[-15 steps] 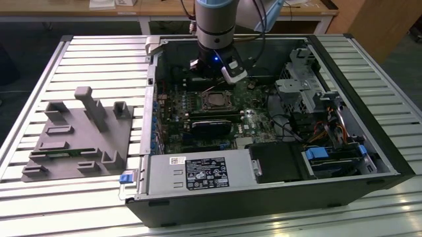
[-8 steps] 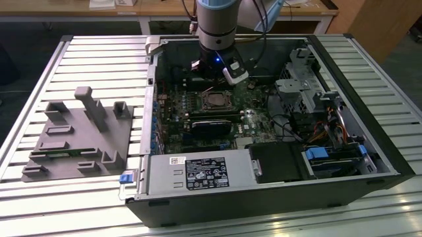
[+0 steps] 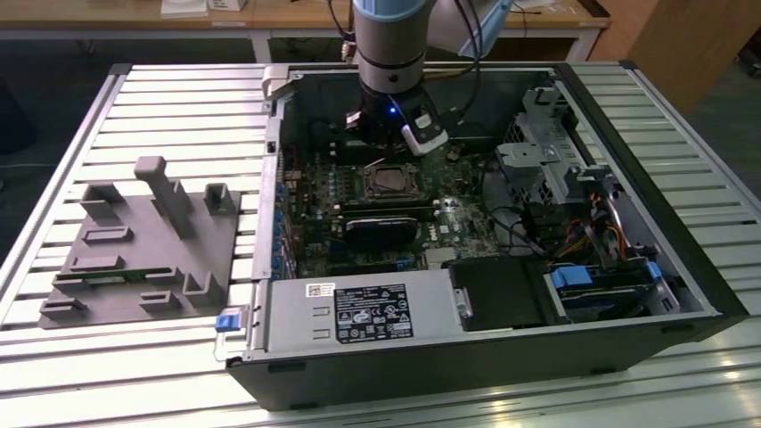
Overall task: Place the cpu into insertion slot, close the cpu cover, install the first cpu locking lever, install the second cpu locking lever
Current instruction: 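Install the first cpu locking lever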
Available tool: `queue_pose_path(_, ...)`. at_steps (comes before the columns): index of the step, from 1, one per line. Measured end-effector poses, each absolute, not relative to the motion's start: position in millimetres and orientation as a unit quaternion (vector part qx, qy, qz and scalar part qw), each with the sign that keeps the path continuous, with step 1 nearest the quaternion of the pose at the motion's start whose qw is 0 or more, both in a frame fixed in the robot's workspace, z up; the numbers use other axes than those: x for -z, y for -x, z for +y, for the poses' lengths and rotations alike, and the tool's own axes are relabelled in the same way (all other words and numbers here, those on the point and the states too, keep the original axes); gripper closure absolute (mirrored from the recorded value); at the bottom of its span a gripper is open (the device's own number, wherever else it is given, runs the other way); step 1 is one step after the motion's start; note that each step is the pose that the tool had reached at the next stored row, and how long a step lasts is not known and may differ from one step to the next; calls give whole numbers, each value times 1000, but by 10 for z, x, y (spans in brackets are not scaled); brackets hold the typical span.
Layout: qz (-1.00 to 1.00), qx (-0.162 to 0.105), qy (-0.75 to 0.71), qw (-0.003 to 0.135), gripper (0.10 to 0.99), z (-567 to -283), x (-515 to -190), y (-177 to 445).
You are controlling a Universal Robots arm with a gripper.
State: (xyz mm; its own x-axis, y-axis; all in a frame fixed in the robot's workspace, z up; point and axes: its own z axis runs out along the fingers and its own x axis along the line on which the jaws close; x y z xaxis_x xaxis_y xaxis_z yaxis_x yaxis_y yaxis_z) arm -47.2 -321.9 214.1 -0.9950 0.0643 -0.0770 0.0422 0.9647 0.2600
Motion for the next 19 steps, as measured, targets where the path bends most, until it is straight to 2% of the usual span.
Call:
queue_pose_path(6,990,-129,-27,44,980,-3219,-2135,477)
queue_pose_path(13,991,-118,-25,59,980,-3218,-2113,486)
queue_pose_path(19,991,-117,-26,63,980,-3194,-2102,505)
